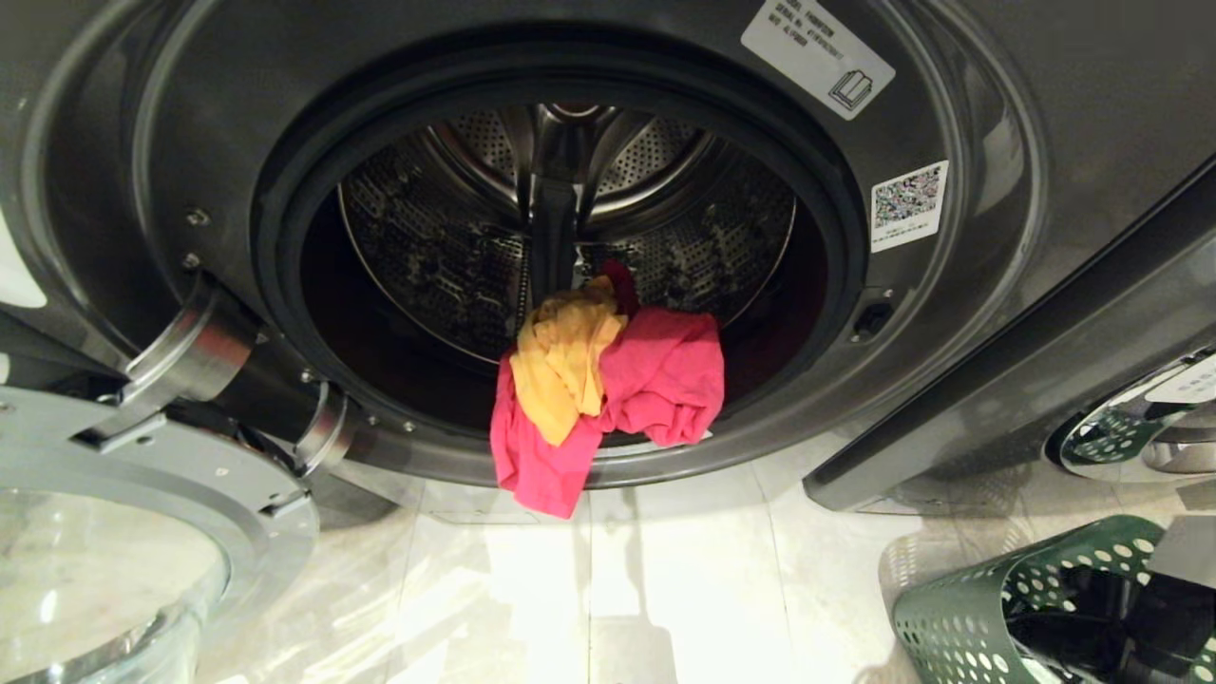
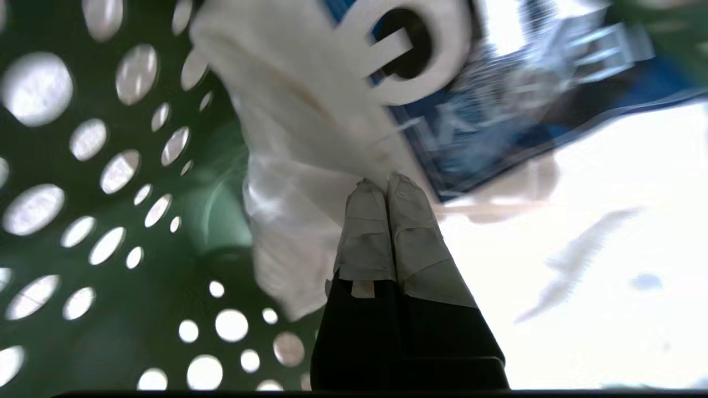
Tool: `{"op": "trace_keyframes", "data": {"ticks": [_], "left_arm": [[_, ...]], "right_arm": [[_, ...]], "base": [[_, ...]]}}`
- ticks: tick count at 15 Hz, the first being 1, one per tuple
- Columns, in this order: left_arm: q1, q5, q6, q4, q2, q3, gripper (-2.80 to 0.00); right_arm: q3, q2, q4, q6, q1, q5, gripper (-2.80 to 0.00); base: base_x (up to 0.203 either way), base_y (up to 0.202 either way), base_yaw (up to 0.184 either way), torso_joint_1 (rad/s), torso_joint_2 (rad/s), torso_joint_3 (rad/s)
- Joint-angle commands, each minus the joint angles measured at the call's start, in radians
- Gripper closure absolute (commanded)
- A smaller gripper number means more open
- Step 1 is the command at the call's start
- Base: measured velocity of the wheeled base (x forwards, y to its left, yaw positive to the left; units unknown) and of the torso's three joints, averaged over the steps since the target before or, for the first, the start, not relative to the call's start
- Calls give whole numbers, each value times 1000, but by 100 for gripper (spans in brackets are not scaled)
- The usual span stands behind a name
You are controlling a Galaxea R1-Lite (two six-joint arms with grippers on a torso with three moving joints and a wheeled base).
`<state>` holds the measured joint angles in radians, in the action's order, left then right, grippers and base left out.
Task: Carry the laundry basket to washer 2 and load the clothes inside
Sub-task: Place the clothes into the washing machine
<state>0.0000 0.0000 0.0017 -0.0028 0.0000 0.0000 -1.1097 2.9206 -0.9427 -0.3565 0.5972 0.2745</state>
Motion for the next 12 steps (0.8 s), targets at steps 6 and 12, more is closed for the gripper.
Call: {"op": "trace_keyframes", "data": {"ticks": [6,12], "left_arm": [[0,0,0,0,0,2,0],[0,0,0,0,0,2,0]], "right_arm": [[264,-307,306,464,207,8,0],[573,-606,338,573,273,16,0]], "base": [[0,0,0,0,0,0],[0,0,0,0,0,0]]}}
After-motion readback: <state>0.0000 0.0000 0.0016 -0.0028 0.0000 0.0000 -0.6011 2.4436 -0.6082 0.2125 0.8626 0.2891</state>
